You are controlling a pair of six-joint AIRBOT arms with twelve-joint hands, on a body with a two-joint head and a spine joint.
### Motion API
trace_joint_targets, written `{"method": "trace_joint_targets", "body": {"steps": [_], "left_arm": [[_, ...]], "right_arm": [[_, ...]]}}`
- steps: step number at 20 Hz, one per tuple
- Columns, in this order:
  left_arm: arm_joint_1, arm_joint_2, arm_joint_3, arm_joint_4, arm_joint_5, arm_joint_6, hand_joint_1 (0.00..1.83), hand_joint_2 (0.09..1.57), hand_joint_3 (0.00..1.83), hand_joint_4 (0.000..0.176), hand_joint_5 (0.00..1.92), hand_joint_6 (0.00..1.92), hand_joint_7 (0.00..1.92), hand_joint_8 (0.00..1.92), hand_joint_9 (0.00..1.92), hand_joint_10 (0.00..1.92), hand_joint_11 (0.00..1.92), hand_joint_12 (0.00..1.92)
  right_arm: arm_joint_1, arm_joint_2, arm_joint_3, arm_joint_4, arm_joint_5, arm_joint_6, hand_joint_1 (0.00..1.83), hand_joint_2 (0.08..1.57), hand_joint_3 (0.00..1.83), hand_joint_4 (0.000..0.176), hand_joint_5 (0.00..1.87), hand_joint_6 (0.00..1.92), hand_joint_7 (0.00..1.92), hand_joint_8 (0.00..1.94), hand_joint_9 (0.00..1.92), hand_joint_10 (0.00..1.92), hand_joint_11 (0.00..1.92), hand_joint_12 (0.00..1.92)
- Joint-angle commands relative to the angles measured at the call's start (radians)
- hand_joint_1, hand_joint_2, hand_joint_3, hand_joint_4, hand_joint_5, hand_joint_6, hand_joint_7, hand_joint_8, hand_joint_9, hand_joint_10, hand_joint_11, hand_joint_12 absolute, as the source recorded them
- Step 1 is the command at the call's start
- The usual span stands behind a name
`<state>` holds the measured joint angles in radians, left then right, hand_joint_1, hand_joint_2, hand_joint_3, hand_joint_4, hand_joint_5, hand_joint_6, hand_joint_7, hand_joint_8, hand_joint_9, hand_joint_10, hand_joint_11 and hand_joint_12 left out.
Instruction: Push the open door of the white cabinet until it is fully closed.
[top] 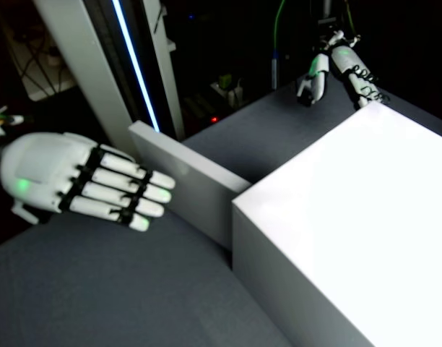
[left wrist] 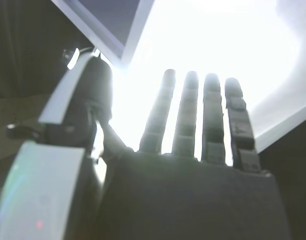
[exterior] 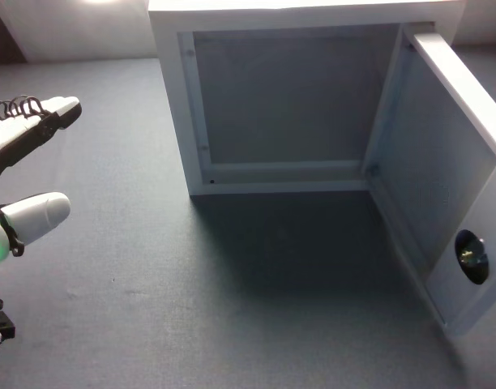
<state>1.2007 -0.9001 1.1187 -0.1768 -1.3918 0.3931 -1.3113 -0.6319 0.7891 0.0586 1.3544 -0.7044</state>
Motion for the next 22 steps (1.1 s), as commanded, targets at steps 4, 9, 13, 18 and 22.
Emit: {"method": "trace_joint_targets", "body": {"steps": [4, 9, 13, 18, 22], "left_arm": [[-0.005, 0.007, -0.003, -0.029, -0.136, 0.000, 0.15, 1.49, 0.00, 0.000, 0.00, 0.00, 0.00, 0.00, 0.00, 0.00, 0.00, 0.00], [-0.005, 0.007, -0.003, -0.034, -0.141, 0.001, 0.15, 1.49, 0.00, 0.006, 0.00, 0.00, 0.00, 0.00, 0.00, 0.00, 0.00, 0.00], [-0.003, 0.008, -0.003, -0.037, -0.145, 0.001, 0.12, 1.48, 0.00, 0.003, 0.00, 0.00, 0.00, 0.00, 0.00, 0.00, 0.00, 0.00], [0.000, 0.008, -0.003, -0.041, -0.149, 0.001, 0.18, 1.48, 0.00, 0.009, 0.00, 0.00, 0.00, 0.00, 0.00, 0.00, 0.00, 0.00], [0.003, 0.009, -0.004, -0.044, -0.151, 0.001, 0.21, 1.47, 0.00, 0.000, 0.00, 0.00, 0.00, 0.00, 0.00, 0.00, 0.00, 0.00]], "right_arm": [[0.046, -0.015, 0.009, -0.023, 0.104, 0.018, 0.42, 1.30, 0.00, 0.000, 0.22, 0.01, 0.15, 0.00, 0.15, 0.06, 0.00, 0.94], [0.120, -0.050, 0.032, -0.081, 0.045, 0.037, 0.42, 1.32, 0.00, 0.000, 0.19, 0.00, 0.10, 0.00, 0.12, 0.03, 0.00, 0.61], [0.183, -0.090, 0.058, -0.125, -0.011, 0.058, 0.40, 1.31, 0.00, 0.000, 0.14, 0.00, 0.05, 0.00, 0.08, 0.01, 0.00, 0.43], [0.249, -0.134, 0.086, -0.171, -0.062, 0.078, 0.27, 1.32, 0.00, 0.000, 0.14, 0.00, 0.08, 0.00, 0.04, 0.00, 0.00, 0.50], [0.298, -0.172, 0.108, -0.200, -0.092, 0.089, 0.27, 1.32, 0.00, 0.000, 0.10, 0.00, 0.05, 0.00, 0.03, 0.00, 0.00, 0.33]]}}
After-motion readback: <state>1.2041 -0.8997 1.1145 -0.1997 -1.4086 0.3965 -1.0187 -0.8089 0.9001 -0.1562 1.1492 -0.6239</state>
